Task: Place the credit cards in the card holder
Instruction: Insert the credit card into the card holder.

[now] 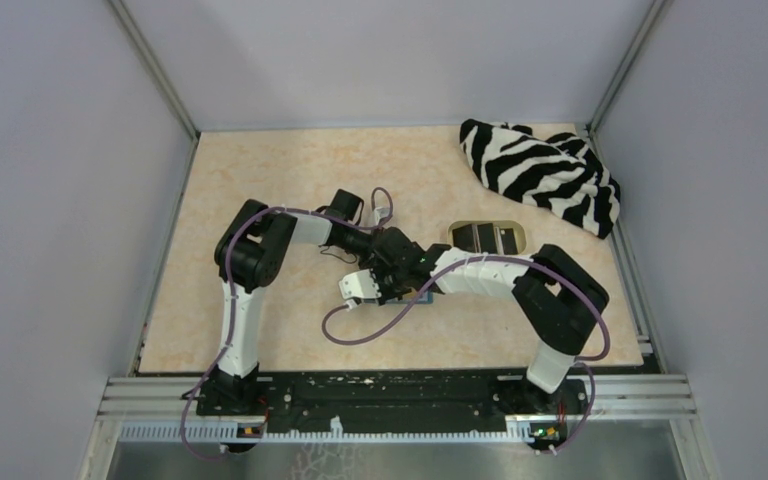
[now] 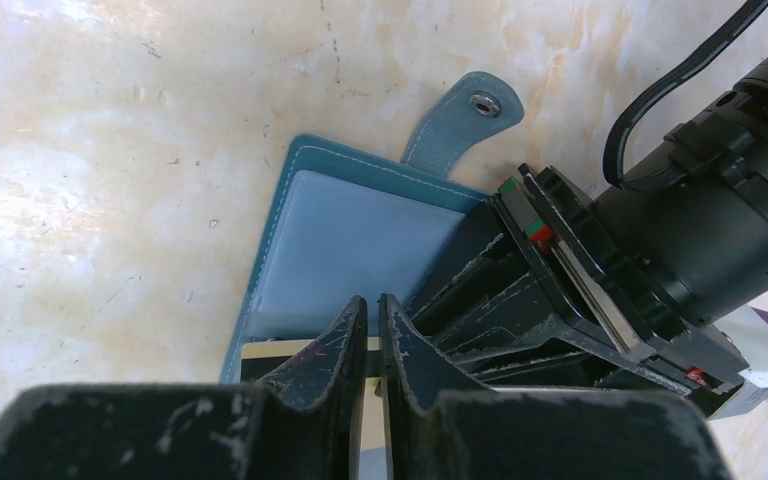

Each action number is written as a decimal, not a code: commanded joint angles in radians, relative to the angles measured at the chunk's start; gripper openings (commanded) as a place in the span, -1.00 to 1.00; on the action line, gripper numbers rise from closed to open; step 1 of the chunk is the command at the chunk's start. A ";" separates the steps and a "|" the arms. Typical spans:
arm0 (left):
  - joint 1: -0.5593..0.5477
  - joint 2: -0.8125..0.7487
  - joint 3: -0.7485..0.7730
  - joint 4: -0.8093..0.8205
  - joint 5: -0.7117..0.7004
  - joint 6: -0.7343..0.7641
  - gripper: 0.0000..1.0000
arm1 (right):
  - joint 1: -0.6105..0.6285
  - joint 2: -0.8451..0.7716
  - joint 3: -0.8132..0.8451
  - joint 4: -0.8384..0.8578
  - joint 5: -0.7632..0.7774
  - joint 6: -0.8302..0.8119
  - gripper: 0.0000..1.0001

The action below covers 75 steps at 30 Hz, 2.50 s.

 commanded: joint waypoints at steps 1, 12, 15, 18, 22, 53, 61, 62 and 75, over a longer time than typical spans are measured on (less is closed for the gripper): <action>-0.010 0.046 0.001 0.004 -0.104 0.045 -0.55 | 0.022 0.027 0.028 0.038 0.061 0.006 -0.81; -0.009 0.044 0.003 0.000 -0.106 0.050 -0.45 | 0.012 -0.009 -0.026 0.032 0.144 -0.007 -0.81; -0.009 0.044 0.004 -0.001 -0.109 0.050 -0.41 | 0.000 -0.025 -0.036 0.029 0.145 -0.006 -0.81; -0.009 0.044 0.005 -0.001 -0.109 0.050 -0.38 | -0.011 -0.036 -0.043 0.022 0.148 -0.006 -0.81; -0.009 0.040 0.006 -0.003 -0.114 0.050 -0.32 | -0.031 -0.055 -0.055 0.019 0.142 -0.005 -0.82; 0.014 -0.236 -0.114 0.150 -0.314 -0.027 -0.15 | -0.120 -0.146 -0.031 -0.019 -0.245 0.160 -0.74; 0.038 -0.379 -0.240 0.261 -0.405 -0.034 -0.24 | -0.120 -0.124 -0.032 0.077 -0.135 0.267 -0.74; 0.041 -0.395 -0.264 0.272 -0.417 -0.032 -0.25 | -0.120 -0.113 -0.025 0.082 -0.120 0.279 -0.75; 0.046 -0.343 -0.407 0.388 -0.407 -0.057 -0.63 | -0.055 0.039 0.048 0.206 0.166 0.397 -0.77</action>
